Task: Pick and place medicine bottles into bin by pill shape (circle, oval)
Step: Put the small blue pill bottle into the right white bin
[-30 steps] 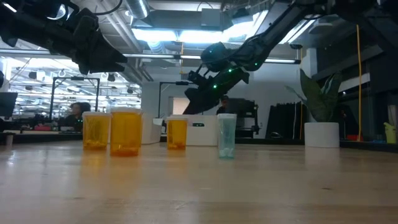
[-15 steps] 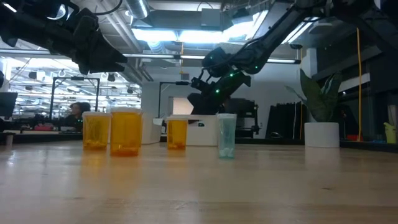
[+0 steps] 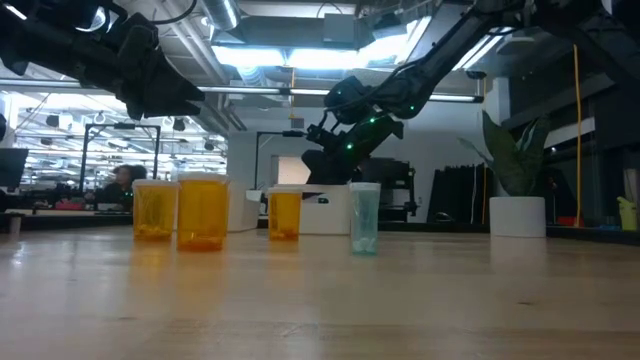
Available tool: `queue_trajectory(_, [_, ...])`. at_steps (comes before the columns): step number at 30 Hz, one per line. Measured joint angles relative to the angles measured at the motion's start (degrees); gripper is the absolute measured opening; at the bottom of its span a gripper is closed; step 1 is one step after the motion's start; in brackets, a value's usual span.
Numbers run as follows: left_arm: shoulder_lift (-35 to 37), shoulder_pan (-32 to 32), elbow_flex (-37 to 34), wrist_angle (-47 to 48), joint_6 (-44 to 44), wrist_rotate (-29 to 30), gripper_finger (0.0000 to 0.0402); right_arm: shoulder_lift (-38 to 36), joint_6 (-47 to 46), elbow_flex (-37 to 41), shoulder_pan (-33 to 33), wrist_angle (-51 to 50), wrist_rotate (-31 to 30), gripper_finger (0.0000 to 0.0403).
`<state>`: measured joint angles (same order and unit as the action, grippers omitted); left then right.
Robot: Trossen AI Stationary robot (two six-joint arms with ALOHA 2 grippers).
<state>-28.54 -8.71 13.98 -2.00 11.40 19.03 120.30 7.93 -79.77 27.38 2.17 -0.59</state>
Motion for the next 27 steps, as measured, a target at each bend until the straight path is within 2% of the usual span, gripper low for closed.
queue_trajectory(6, [0.0, 0.0, 0.0, 0.0, 0.0, 0.0, 0.0260, -4.1, 0.1, 0.0, 0.0, -1.1, -3.2, 0.0174])
queue_trajectory(9, [0.0, 0.0, 0.0, 0.0, 0.0, 0.0, 0.0260, -7.7, -0.6, 0.0, -0.7, -6.5, -0.9, 0.0174])
queue_trajectory(14, [0.0, 0.0, 0.0, 0.0, 0.0, 0.0, 0.0260, -14.3, -3.8, 0.0, -4.1, -22.4, 3.0, 0.0174])
queue_trajectory(22, [0.0, 0.0, 0.0, 0.1, 0.0, 0.0, 0.0260, -19.8, -4.7, 2.5, -14.9, -46.2, 3.8, 0.0174])
queue_trajectory(27, [0.0, 0.0, 0.0, 0.1, 0.0, 0.0, 0.0260, -20.4, -7.5, 6.8, -22.8, -48.7, 3.7, 0.0174])
